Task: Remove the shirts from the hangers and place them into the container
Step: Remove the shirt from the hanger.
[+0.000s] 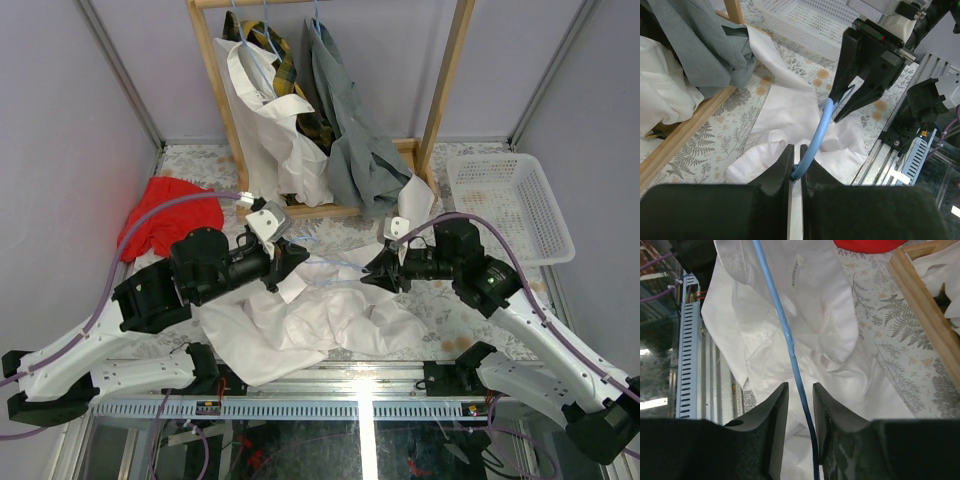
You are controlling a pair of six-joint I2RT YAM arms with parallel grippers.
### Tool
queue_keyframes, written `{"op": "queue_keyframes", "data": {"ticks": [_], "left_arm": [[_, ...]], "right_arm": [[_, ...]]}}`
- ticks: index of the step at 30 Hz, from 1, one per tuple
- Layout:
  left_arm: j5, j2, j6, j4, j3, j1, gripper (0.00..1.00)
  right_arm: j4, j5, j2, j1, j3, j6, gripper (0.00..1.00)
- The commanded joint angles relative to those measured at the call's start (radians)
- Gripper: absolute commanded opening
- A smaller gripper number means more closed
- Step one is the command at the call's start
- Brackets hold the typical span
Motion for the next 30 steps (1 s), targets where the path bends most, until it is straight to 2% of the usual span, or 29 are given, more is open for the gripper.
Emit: {"op": "queue_keyframes", "data": {"ticks": [1, 3, 4, 5, 7, 11, 14, 18, 21, 23, 28, 29, 30], "left_arm": [[-0.017, -0.007, 0.009, 0.071, 0.034, 0.003, 0.0], [-0.047, -0.015, 0.005, 0.076, 0.027, 0.004, 0.0], [-0.069, -0.022, -0.001, 0.082, 0.023, 0.004, 0.03], [-0.096, -0.028, -0.008, 0.088, 0.016, 0.004, 0.13], [-0.133, -0.046, -0.013, 0.103, -0.004, 0.003, 0.42], [-0.165, -0.054, -0.016, 0.103, -0.017, 0.003, 0.63], [-0.226, -0.049, -0.026, 0.08, -0.02, 0.003, 0.68], [-0.308, -0.042, -0.039, 0.051, -0.036, 0.005, 0.79], [-0.295, -0.03, -0.036, 0.045, -0.048, 0.005, 0.88], [-0.276, -0.015, -0.043, 0.057, -0.055, 0.003, 0.9], [-0.272, 0.054, -0.101, 0.067, -0.053, 0.004, 0.88], [-0.286, 0.072, -0.112, 0.053, -0.045, 0.005, 0.84], [-0.295, 0.087, -0.118, 0.04, -0.037, 0.005, 0.74]], "right_arm": [[0.119, -0.051, -0.056, -0.004, -0.059, 0.064, 0.22], [0.118, -0.025, -0.079, -0.004, -0.077, 0.074, 0.02], [0.114, -0.008, -0.09, -0.004, -0.085, 0.081, 0.0], [0.113, 0.012, -0.1, -0.004, -0.092, 0.103, 0.0], [0.119, 0.025, -0.121, -0.004, -0.105, 0.143, 0.0], [0.11, 0.054, -0.171, -0.003, -0.127, 0.209, 0.0], [0.066, 0.113, -0.222, -0.004, -0.132, 0.24, 0.0], [-0.018, 0.178, -0.302, -0.004, -0.105, 0.254, 0.0], [-0.057, 0.19, -0.352, -0.004, -0.085, 0.26, 0.0], [-0.062, 0.192, -0.374, -0.004, -0.085, 0.274, 0.0], [-0.016, 0.195, -0.392, -0.004, -0.105, 0.337, 0.0], [0.007, 0.202, -0.399, -0.004, -0.117, 0.35, 0.0], [0.029, 0.213, -0.408, -0.004, -0.131, 0.362, 0.0]]}}
